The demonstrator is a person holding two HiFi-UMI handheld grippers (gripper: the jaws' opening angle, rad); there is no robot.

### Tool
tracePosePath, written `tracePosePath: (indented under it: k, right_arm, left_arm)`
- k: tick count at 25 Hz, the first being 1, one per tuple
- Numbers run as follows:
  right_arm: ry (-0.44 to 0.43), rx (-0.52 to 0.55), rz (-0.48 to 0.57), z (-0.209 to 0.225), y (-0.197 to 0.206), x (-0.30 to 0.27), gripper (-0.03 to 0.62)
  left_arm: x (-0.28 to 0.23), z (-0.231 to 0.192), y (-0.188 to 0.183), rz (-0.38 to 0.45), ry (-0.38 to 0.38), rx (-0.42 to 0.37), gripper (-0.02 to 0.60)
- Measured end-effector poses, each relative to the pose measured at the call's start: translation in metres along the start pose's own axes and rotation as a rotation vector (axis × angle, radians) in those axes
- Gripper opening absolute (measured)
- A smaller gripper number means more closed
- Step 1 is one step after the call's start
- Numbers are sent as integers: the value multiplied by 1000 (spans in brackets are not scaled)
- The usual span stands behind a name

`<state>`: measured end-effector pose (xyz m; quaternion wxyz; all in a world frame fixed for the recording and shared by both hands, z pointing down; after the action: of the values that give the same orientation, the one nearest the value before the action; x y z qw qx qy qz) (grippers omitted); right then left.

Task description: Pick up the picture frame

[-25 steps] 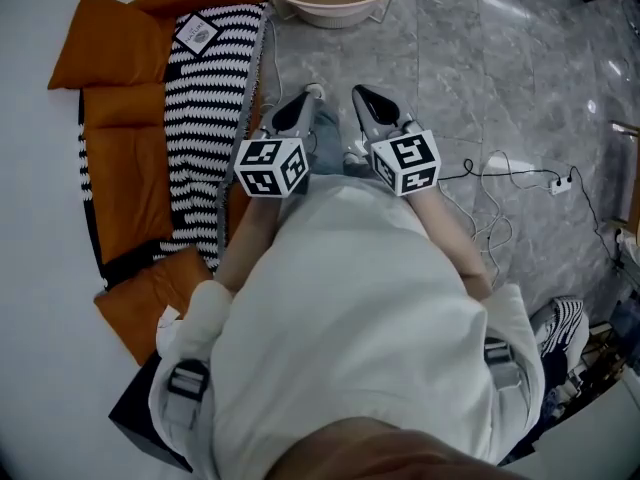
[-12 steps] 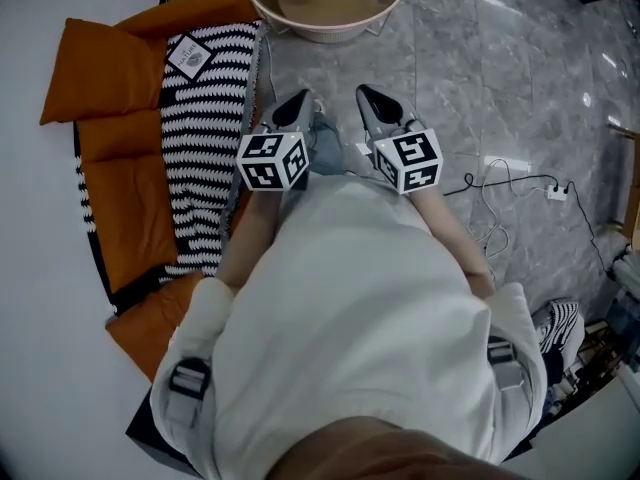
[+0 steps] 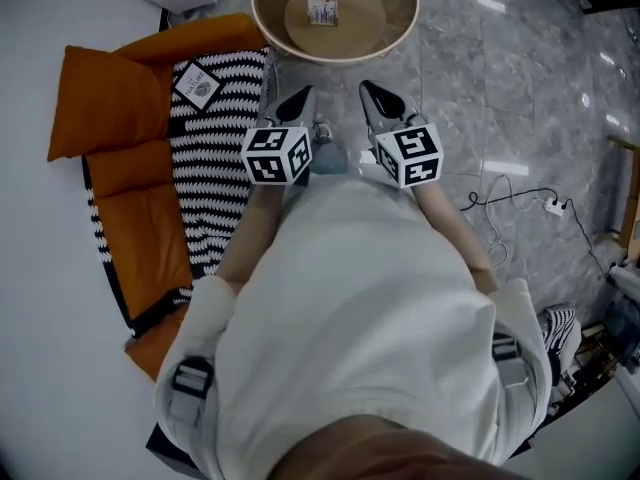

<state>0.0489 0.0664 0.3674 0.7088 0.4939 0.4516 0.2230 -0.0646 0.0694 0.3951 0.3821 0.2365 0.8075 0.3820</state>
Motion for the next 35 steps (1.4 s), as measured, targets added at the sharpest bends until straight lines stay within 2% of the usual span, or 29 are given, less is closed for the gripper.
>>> tracePosePath:
  k: [6, 16, 21, 29, 35]
  right_arm:
    - [14, 2, -8, 4, -20, -45, 2]
    - [46, -7, -20, 12, -29, -102, 2]
    - [36, 47, -67, 17, -27, -128, 2]
    - [-13, 42, -147, 30, 5, -176, 2]
    - [-37, 24, -197, 56, 28, -220, 2]
  left_arm:
    - [-18, -40, -26, -25, 11, -11, 2]
    - [-52, -91, -43, -85, 34, -22, 0]
    - [-70, -110, -39, -116, 35, -11, 0]
    - [-113, -141, -12, -186, -9, 56, 2]
    - [-157, -166, 5, -245, -30, 97, 1]
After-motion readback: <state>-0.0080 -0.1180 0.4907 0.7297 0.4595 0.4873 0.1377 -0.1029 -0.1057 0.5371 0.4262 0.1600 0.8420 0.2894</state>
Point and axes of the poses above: the fingertips, and each gripper's own axes: x backward along the fingers, z to its right, y out of its underside, the point moved 2 cm from there along x, backward along the fingers, and after that the axes turned 6 degrees about y, right-handed, at the moved point
